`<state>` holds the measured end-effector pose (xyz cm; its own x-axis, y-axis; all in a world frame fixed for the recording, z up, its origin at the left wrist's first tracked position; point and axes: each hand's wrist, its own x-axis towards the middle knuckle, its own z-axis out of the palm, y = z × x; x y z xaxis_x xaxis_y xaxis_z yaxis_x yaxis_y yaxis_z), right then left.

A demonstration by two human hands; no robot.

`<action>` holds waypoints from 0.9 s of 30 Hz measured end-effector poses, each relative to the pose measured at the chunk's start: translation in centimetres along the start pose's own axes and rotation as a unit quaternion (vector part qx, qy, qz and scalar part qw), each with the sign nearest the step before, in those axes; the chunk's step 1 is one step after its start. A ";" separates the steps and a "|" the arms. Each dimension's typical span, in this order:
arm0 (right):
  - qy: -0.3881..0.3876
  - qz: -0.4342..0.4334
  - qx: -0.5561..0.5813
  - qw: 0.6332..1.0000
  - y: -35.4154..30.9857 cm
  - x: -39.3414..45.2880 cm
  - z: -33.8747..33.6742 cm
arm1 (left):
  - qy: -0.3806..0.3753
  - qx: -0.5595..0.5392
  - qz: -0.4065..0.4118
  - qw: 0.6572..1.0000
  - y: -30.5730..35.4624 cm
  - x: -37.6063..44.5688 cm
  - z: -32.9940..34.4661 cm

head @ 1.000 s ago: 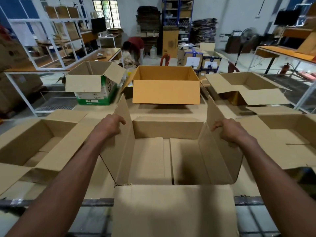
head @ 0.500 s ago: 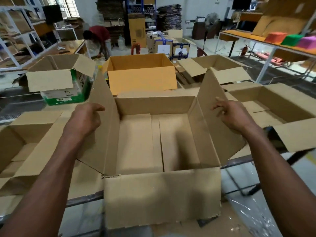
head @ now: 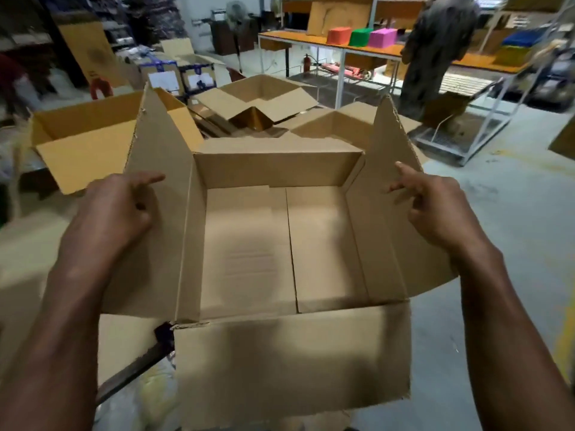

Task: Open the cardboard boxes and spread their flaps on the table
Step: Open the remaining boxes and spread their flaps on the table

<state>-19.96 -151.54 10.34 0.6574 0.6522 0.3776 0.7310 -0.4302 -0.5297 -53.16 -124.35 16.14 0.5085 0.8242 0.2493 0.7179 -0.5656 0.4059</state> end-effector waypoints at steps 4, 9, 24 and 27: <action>0.018 0.046 -0.017 0.999 4.8 -3.9 -5.8 | -0.033 -0.009 0.037 0.999 5.8 -1.0 2.8; 0.046 0.115 -0.041 0.991 11.7 -10.0 -14.0 | -0.069 -0.044 0.105 0.991 15.4 -4.8 6.8; 0.094 0.321 -0.117 0.935 35.6 -21.4 -26.5 | -0.195 -0.106 0.251 0.942 42.2 -10.4 26.6; 0.125 0.368 -0.075 0.918 40.3 -20.8 -26.0 | -0.223 -0.112 0.250 0.935 46.1 -8.9 32.0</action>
<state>0.56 -198.68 0.82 0.9913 -0.0046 0.1317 0.0770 -0.7910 -0.6070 -9.38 -158.69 4.49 0.9382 0.3354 0.0856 0.2439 -0.8161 0.5238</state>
